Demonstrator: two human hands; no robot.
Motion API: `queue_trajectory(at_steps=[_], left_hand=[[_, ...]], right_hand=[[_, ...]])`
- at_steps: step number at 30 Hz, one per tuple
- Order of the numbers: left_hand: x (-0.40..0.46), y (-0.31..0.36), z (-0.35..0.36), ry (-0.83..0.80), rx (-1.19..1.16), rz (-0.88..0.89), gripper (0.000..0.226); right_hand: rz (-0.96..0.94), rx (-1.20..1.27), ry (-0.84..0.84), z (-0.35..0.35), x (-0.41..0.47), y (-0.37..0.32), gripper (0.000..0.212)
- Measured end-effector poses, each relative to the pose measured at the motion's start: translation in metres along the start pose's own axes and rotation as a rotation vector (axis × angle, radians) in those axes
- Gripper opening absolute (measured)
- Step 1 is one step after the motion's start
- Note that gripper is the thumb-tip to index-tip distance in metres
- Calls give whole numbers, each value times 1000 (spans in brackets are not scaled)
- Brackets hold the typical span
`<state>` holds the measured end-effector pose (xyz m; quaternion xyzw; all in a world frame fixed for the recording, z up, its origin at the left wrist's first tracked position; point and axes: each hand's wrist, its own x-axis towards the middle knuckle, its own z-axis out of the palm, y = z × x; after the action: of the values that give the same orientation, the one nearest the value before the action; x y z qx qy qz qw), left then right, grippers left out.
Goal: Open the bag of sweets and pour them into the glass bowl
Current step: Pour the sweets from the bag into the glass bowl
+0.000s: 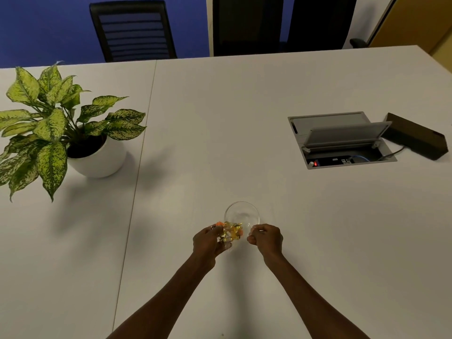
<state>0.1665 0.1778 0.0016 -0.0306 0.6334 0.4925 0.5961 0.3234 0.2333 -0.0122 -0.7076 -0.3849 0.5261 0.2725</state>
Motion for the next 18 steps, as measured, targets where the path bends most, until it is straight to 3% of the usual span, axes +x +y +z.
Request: queue_trajectory(at_steps=[18], left_hand=[[-10, 4, 10, -5, -23, 8, 13]], right_hand=[[-31, -46, 7, 0, 7, 6, 13]])
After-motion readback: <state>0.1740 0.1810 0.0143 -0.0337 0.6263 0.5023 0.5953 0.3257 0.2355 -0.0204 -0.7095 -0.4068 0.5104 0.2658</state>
